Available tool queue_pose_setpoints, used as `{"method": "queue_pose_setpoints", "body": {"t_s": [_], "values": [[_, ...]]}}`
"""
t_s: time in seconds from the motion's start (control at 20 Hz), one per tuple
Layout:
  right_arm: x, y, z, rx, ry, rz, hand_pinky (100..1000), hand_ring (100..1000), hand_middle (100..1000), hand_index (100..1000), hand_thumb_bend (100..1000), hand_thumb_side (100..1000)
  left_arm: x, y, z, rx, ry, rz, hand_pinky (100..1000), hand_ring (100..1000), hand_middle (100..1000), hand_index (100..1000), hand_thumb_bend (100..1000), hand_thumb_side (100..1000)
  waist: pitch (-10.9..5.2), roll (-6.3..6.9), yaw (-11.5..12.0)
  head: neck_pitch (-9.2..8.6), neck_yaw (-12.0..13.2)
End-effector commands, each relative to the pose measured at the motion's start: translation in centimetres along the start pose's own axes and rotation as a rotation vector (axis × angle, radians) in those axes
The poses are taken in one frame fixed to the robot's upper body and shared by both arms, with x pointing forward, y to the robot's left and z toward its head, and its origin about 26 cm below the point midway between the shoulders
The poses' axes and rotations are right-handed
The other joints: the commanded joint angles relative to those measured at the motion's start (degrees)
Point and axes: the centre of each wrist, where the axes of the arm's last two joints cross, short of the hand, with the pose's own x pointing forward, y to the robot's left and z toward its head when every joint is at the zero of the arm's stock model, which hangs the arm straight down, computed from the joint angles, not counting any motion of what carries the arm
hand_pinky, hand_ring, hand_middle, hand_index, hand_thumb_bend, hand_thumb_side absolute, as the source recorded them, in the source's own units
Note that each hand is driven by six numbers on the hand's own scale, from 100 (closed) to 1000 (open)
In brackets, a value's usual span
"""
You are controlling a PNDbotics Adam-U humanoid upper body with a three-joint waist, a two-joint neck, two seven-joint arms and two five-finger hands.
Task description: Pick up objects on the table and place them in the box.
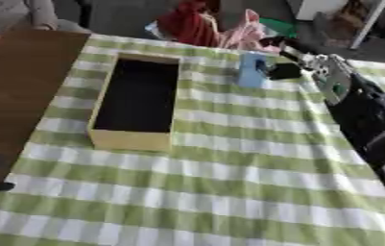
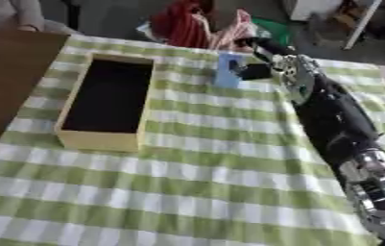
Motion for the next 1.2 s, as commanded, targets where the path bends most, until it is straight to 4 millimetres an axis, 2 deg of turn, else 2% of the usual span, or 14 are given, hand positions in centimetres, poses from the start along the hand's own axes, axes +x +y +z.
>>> {"method": "queue_pose_setpoints", "body": {"t_s": [0.05, 0.25, 0.45, 0.9, 1.2], "values": [[-0.2, -2.6, 0.5, -0.022, -0.003, 0.042, 871, 1000, 924, 1000, 100, 608, 0.6, 0.4, -0.1, 0.001, -0.017, -0.016, 649, 875, 752, 690, 100, 581, -1.25, 0.30, -0.1, -0.47, -0.1], [0.1, -2.5, 0.4, 0.039, -0.012, 0.064, 880, 1000, 940, 1000, 123, 620, 0.6, 0.3, -0.2, -0.001, -0.018, -0.015, 649, 875, 752, 690, 100, 582, -1.23, 0.35, -0.2, -0.47, -0.1], [0.5, -2.4, 0.2, 0.095, -0.009, 0.114, 887, 1000, 952, 1000, 170, 592, 0.6, 0.3, -0.2, 0.000, -0.019, -0.014, 649, 875, 752, 690, 100, 579, -1.13, 0.48, -0.2, -0.62, -0.2], [0.9, -1.9, -0.1, 0.055, 0.005, 0.171, 885, 1000, 952, 1000, 157, 530, 0.6, 0.3, -0.2, -0.001, -0.025, -0.013, 649, 876, 751, 689, 100, 575, -0.72, 0.79, 0.4, -1.12, -0.4], [0.5, -1.2, -0.1, 0.045, 0.026, 0.187, 883, 1000, 947, 1000, 141, 536, 0.6, 0.2, -0.2, -0.002, -0.027, -0.014, 650, 876, 751, 689, 100, 576, -0.39, 0.81, 0.5, -1.30, -0.5]]}}
